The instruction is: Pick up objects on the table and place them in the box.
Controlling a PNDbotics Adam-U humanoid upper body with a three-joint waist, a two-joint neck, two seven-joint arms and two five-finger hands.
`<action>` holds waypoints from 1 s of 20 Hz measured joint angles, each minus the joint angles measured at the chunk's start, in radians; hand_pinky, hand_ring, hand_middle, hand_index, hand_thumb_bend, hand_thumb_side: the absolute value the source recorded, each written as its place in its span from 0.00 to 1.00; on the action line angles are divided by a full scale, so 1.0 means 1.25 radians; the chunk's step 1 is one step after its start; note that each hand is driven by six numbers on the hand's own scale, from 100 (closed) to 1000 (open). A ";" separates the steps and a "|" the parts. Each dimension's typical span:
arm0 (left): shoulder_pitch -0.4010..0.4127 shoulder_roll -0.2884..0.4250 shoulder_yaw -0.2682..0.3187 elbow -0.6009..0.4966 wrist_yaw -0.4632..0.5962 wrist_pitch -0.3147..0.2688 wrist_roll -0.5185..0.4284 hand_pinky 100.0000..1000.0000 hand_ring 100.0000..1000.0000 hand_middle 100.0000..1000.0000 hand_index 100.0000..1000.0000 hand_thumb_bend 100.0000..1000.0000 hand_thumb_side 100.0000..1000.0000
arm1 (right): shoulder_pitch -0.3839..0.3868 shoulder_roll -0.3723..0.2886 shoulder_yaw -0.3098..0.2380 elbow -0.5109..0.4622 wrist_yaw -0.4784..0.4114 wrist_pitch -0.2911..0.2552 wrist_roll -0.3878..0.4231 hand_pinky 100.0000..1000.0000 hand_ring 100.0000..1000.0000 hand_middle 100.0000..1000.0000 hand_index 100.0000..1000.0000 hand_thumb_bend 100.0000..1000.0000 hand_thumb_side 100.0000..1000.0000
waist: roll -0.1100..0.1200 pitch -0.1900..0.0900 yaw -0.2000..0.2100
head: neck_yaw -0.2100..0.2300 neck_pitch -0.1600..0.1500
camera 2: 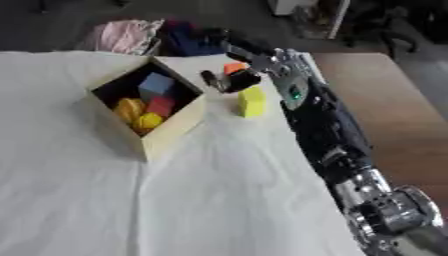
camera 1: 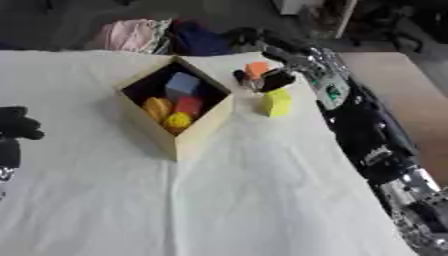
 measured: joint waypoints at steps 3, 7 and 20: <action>0.002 0.000 0.003 0.000 -0.005 0.002 0.001 0.80 0.64 0.63 0.81 0.00 0.47 | 0.010 -0.010 -0.027 0.033 0.005 0.046 -0.007 0.87 0.91 0.95 1.00 0.00 0.25 | 0.000 0.000 -0.005 | 0.004 0.000; 0.006 0.000 0.003 0.000 -0.010 0.003 0.001 0.80 0.64 0.63 0.81 0.00 0.47 | 0.019 -0.011 -0.049 0.079 0.067 0.118 -0.036 0.92 0.95 0.97 1.00 0.00 0.33 | 0.000 0.000 -0.008 | 0.006 0.000; 0.007 0.000 0.003 0.000 -0.013 0.009 -0.006 0.80 0.65 0.63 0.81 0.00 0.47 | 0.025 -0.011 -0.056 0.168 0.207 0.147 0.024 0.94 0.98 0.99 1.00 0.00 0.66 | 0.000 0.000 -0.007 | 0.005 0.000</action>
